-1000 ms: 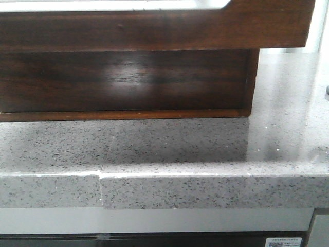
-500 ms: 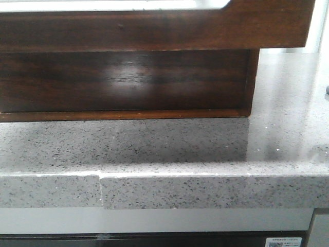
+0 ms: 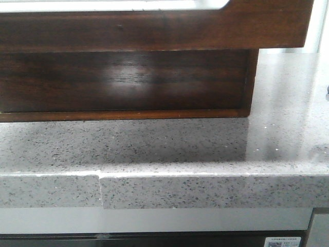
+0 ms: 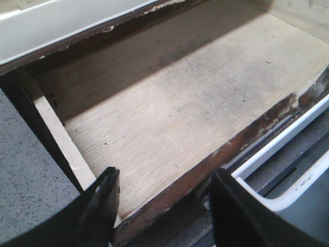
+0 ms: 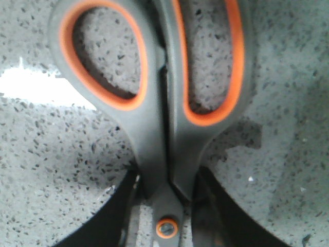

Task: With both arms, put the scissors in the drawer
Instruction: 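Lift the scissors with the right gripper and carry them over the drawer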

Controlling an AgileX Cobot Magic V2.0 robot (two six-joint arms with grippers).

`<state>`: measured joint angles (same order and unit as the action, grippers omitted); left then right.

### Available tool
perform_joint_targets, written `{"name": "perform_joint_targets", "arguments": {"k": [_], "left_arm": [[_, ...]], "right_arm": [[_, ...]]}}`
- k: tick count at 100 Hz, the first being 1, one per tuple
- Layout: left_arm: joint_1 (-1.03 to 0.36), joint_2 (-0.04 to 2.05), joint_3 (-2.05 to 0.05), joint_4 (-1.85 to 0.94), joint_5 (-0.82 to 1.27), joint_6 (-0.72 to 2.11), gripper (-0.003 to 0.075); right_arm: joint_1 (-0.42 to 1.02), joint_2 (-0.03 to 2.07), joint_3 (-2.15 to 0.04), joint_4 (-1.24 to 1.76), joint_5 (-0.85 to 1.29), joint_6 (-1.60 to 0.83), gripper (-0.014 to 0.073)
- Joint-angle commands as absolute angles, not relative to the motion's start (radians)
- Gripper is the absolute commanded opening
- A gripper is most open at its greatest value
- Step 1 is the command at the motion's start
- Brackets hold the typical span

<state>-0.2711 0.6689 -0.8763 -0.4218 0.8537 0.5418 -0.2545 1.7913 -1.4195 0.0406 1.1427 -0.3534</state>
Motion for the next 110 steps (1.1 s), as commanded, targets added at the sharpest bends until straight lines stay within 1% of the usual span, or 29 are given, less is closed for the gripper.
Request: {"name": "perform_joint_targets", "arguments": {"k": [1,25,39,61,80,91,104,110], "left_arm": [[-0.279,0.676,-0.908,-0.446,0.800,0.530,0.0367],[-0.279,0.676,-0.908,-0.446,0.800,0.530,0.0367],[-0.279,0.676,-0.908,-0.446,0.800,0.530,0.0367],[-0.279,0.676,-0.908,-0.448,0.800,0.530,0.0367],[-0.279,0.676,-0.908,-0.448,0.800,0.530,0.0367],[-0.279,0.676,-0.908,-0.448,0.798,0.530,0.0367],[-0.279,0.676,-0.908,-0.448,0.798,0.530,0.0367],[-0.279,0.676,-0.908,-0.448,0.798,0.530,0.0367]], "right_arm": [[-0.257,1.757,-1.443,0.044,1.134,-0.363,0.0006],[-0.257,1.668,-1.444,0.065,1.135,-0.363,0.0000],[-0.257,1.559,-1.468,0.085,1.143,-0.363,0.0000],[-0.257,1.349,-1.569,0.174,1.132,-0.397,0.0000],[-0.257,1.193,-1.645,0.428,1.113,-0.592,0.0000],[-0.257,1.129,-1.653,0.661,1.115,-0.797,0.0000],[-0.257,1.082,-1.653,0.954,1.179,-1.055,0.0000],[-0.257,1.065,-1.653,1.048,1.209,-1.120,0.0000]]}}
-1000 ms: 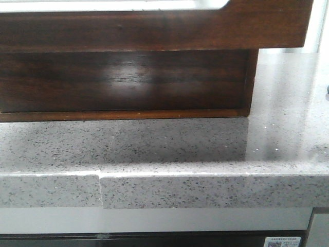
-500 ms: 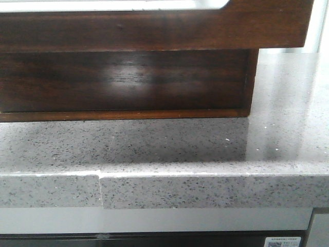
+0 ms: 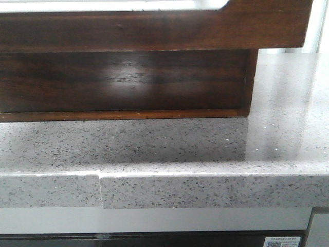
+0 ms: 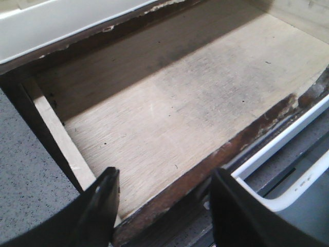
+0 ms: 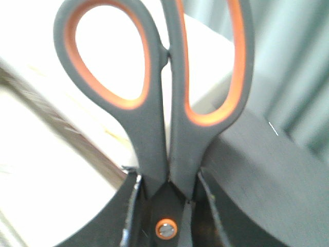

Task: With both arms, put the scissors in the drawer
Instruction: 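Lift the scissors with the right gripper and carry them over the drawer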

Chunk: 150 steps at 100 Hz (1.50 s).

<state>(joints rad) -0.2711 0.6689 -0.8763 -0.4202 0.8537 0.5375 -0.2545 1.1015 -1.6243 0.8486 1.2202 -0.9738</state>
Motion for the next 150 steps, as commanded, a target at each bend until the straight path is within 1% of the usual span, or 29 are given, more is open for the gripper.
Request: {"name": "perform_joint_targets", "arguments": {"k": [1,25,53,70,82,97,113,132,139,150], "left_arm": [[-0.279,0.676,-0.908,-0.448,0.798,0.530,0.0367],[-0.279,0.676,-0.908,-0.450,0.794,0.530,0.0367],[-0.279,0.676,-0.908,-0.456,0.778,0.530,0.0367],[-0.279,0.676,-0.908,-0.456,0.771,0.530,0.0367],[-0.279,0.676,-0.908,-0.456,0.771,0.530,0.0367],[-0.279,0.676,-0.908,-0.456,0.769,0.530,0.0367],[-0.279,0.676,-0.908,-0.456,0.769,0.530,0.0367],[-0.279,0.676,-0.908,-0.456,0.766,0.530,0.0367],[-0.279,0.676,-0.908,-0.456,0.766,0.530,0.0367],[-0.279,0.676,-0.908,-0.456,0.766,0.530,0.0367]], "right_arm": [[-0.257,1.064,-1.653,1.054,1.214,-1.132,0.0000],[-0.257,1.012,-1.653,1.083,1.233,-1.217,0.0000],[-0.257,1.004,-1.663,1.097,1.209,-1.217,0.0000],[-0.257,1.047,-1.691,1.143,1.204,-1.214,0.0000],[-0.257,1.098,-1.734,1.197,1.259,-1.203,0.0000],[-0.244,1.145,-1.783,1.192,1.288,-1.170,0.0000],[-0.147,1.168,-1.784,1.149,1.278,-1.144,0.0000],[0.003,1.206,-1.784,0.999,1.238,-1.088,0.0000],[0.091,1.225,-1.784,0.911,1.214,-1.061,0.0000],[0.267,1.265,-1.784,0.731,1.169,-1.007,0.0000]]}}
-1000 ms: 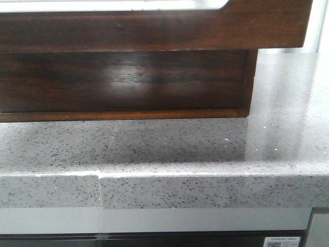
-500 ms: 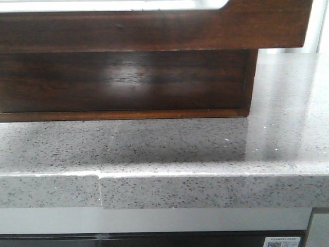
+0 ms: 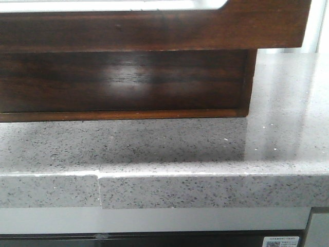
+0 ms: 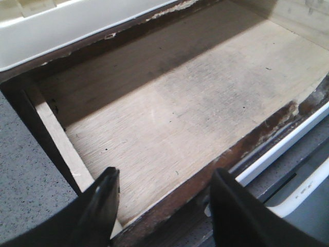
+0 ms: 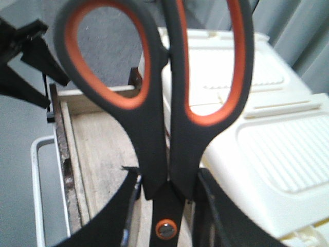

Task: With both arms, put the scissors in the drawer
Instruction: 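Lift the scissors with the right gripper and carry them over the drawer, then lower the scissors into the drawer and open the right gripper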

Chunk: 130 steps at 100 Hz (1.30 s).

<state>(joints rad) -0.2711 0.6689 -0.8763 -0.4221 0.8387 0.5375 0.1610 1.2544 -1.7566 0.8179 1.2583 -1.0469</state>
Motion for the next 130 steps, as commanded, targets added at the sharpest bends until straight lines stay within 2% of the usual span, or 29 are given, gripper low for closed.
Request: {"name": "perform_joint_targets", "arguments": {"k": [1,22,43,86,93,112,130], "left_arm": [[-0.279,0.676,-0.908,-0.456,0.766,0.530,0.0367],[-0.279,0.676,-0.908,-0.456,0.766,0.530,0.0367],[-0.279,0.676,-0.908,-0.456,0.765,0.530,0.0367],[-0.279,0.676,-0.908,-0.456,0.761,0.530,0.0367],[-0.279,0.676,-0.908,-0.456,0.761,0.530,0.0367],[-0.279,0.676,-0.908,-0.456,0.761,0.530,0.0367],[-0.279,0.676,-0.908,-0.456,0.761,0.530,0.0367]], "right_arm": [[0.291,1.268,-1.784,0.702,1.165,-0.996,0.0000],[0.637,1.360,-1.784,0.226,1.087,-0.789,0.0000],[0.801,1.456,-1.784,-0.076,1.070,-0.664,0.0000],[0.819,1.563,-1.784,-0.222,1.085,-0.634,0.0008],[0.819,1.563,-1.784,-0.231,1.094,-0.634,0.0043],[0.819,1.578,-1.784,-0.258,1.139,-0.634,0.0214],[0.819,1.580,-1.784,-0.259,1.143,-0.634,0.0253]]}}
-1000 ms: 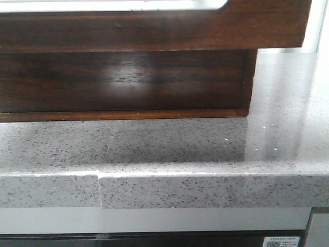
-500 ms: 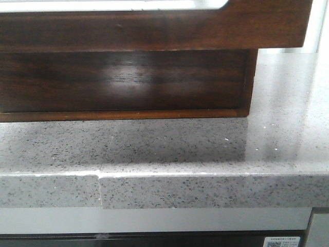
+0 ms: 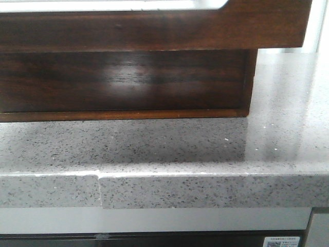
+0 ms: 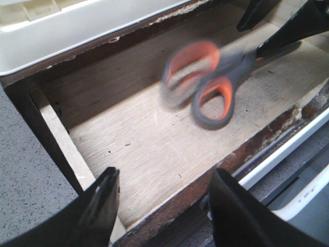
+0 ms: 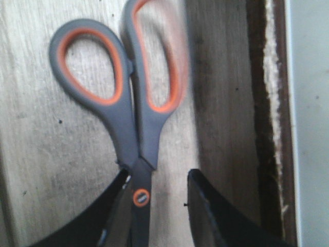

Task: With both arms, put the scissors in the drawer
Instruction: 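Lower the scissors into the drawer and open the right gripper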

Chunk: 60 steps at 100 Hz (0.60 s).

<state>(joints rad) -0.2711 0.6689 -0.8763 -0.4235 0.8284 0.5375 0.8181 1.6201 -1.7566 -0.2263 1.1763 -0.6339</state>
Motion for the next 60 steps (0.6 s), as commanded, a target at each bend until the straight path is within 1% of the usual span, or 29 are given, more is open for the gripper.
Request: {"name": "perform_joint_targets", "arguments": {"k": [1,31,50,60], "left_arm": [[-0.279,0.676,-0.908,-0.456,0.761,0.530,0.0367],[-0.279,0.676,-0.908,-0.456,0.761,0.530,0.0367],[-0.279,0.676,-0.908,-0.456,0.761,0.530,0.0367],[-0.279,0.676,-0.908,-0.456,0.761,0.530,0.0367]], "right_arm": [[0.819,1.580,-1.784,-0.259,1.143,-0.634,0.0253],[0.819,1.553,-1.784,-0.259,1.153,-0.616,0.0253],[0.808,1.459,-1.784,-0.259,1.167,-0.463,0.0253],[0.765,1.399,-1.766,-0.248,1.158,-0.366,0.0253]]}}
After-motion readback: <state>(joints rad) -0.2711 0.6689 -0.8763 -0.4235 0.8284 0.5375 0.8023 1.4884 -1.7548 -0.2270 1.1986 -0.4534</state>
